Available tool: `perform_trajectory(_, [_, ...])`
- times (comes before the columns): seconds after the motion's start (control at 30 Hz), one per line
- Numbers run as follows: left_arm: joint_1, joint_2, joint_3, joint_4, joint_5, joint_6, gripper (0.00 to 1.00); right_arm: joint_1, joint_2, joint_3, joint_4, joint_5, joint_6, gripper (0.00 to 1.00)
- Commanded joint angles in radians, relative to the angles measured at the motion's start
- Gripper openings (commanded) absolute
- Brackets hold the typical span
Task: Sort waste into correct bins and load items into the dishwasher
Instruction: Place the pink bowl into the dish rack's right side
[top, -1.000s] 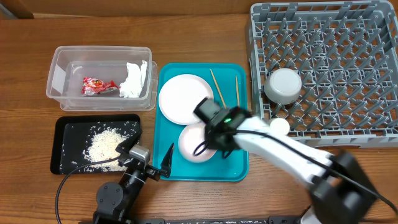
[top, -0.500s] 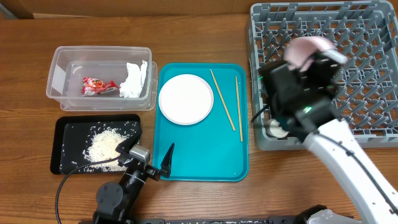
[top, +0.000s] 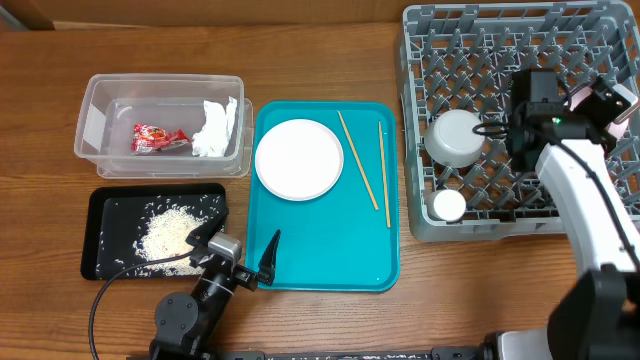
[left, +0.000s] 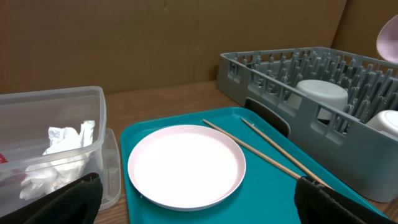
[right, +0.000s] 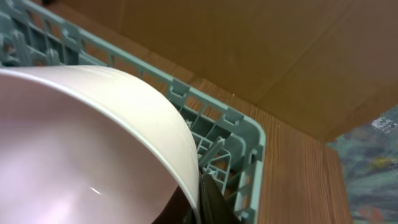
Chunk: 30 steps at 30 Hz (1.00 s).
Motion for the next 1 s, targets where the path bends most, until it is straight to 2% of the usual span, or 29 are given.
perform_trajectory(0.0, [0.010,-0.009,-0.004,0.001,0.015,0.015,1.00,-0.011,0.050,0.005,0.034,-0.029,-0.091,0.04])
perform_trajectory(0.13, [0.010,-0.009,-0.004,0.001,0.015,0.015,1.00,-0.008,0.119,0.005,0.064,-0.028,-0.150,0.04])
perform_trajectory(0.27, [0.010,-0.009,-0.004,0.001,0.015,0.015,1.00,-0.006,0.171,0.005,0.061,-0.029,-0.150,0.04])
perform_trajectory(0.57, [0.010,-0.009,-0.004,0.001,0.015,0.015,1.00,-0.005,0.180,0.005,0.118,-0.029,-0.158,0.04])
perform_trajectory(0.83, [0.010,-0.009,-0.004,0.001,0.015,0.015,1.00,0.003,0.180,0.005,0.270,0.004,-0.401,0.04])
perform_trajectory(0.97, [0.010,-0.009,-0.004,0.001,0.015,0.015,1.00,0.031,0.180,0.005,0.268,-0.045,-0.407,0.04])
